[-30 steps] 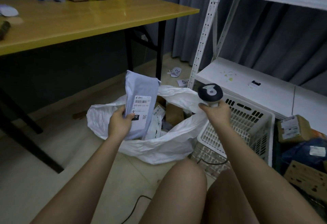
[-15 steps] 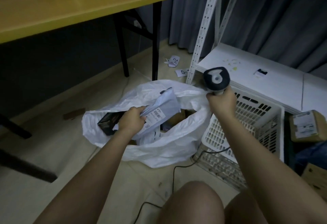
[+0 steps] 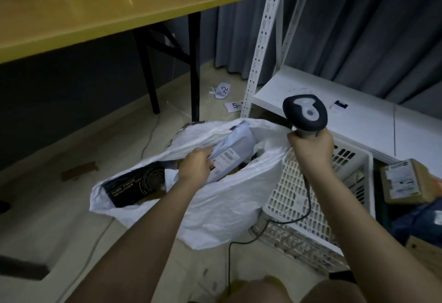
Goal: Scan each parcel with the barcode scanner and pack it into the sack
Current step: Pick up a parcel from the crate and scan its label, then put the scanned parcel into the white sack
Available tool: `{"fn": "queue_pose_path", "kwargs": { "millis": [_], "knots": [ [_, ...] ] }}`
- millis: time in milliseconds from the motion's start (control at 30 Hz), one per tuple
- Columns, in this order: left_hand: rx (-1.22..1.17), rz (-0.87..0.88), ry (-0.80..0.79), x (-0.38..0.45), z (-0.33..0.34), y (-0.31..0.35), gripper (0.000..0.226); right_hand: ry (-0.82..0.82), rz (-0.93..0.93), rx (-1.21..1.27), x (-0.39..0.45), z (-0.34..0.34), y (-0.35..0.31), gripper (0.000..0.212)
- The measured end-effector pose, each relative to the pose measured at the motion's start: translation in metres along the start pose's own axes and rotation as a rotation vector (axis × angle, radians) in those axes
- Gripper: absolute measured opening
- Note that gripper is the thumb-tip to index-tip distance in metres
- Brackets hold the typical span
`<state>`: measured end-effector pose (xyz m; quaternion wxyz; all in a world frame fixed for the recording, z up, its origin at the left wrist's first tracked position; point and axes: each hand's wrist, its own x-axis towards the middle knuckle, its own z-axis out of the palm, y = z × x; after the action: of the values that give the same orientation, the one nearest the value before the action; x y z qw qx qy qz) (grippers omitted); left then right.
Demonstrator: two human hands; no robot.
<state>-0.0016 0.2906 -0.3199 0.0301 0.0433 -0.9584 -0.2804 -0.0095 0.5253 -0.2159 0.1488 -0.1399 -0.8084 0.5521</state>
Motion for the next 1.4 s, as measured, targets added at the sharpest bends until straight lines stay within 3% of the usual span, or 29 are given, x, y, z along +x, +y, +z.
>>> {"fn": "queue_pose_path", "kwargs": {
  "millis": [233, 300, 433, 500, 600, 667, 733, 800, 867, 933, 1067, 1233, 1333, 1400],
  "knots": [
    [0.559, -0.032, -0.261, -0.009, 0.000, -0.008, 0.035, -0.016, 0.019, -0.050, -0.006, 0.002, 0.017, 0.019],
    [0.494, -0.010, -0.267, -0.010, 0.000, -0.007, 0.033, -0.008, 0.028, -0.035, -0.007, 0.004, 0.015, 0.020],
    [-0.056, 0.020, -0.193, -0.006, 0.008, -0.003, 0.045, -0.030, 0.017, -0.004, -0.010, 0.005, 0.007, 0.020],
    [-0.149, 0.052, -0.156, -0.009, 0.013, 0.004, 0.051, -0.033, 0.009, 0.012, -0.013, 0.002, 0.003, 0.024],
    [-0.136, -0.049, 0.144, -0.013, 0.013, 0.012, 0.037, -0.041, 0.008, 0.037, -0.016, -0.005, 0.004, 0.025],
    [-0.117, -0.139, 0.278, -0.007, 0.001, 0.012, 0.046, -0.049, 0.009, 0.058, -0.018, -0.007, 0.005, 0.017],
    [-0.038, -0.193, 0.044, 0.004, -0.010, 0.006, 0.067, -0.052, 0.011, 0.060, -0.019, -0.007, 0.004, 0.015],
    [0.137, -0.191, -0.204, 0.009, -0.014, 0.001, 0.056, -0.040, 0.020, 0.061, -0.018, -0.007, 0.003, 0.016],
    [0.222, -0.174, -0.165, 0.010, -0.013, -0.004, 0.027, -0.026, 0.034, 0.064, -0.019, -0.006, 0.002, 0.019],
    [0.206, -0.178, -0.019, 0.010, -0.013, -0.009, 0.022, -0.030, 0.025, 0.069, -0.021, -0.004, 0.002, 0.024],
    [0.038, -0.161, 0.218, 0.002, -0.019, -0.005, 0.027, -0.095, -0.011, 0.091, -0.032, 0.005, 0.001, 0.016],
    [-0.346, -0.083, 0.348, 0.010, -0.057, 0.006, 0.027, -0.048, 0.039, 0.117, -0.034, 0.012, -0.008, 0.020],
    [-0.733, 0.008, 0.304, 0.024, -0.090, 0.021, 0.028, 0.025, 0.021, 0.165, -0.029, 0.009, -0.023, 0.026],
    [-0.766, 0.030, 0.232, 0.020, -0.098, 0.027, 0.035, 0.023, 0.009, 0.151, -0.030, 0.009, -0.029, 0.026]
  ]
}}
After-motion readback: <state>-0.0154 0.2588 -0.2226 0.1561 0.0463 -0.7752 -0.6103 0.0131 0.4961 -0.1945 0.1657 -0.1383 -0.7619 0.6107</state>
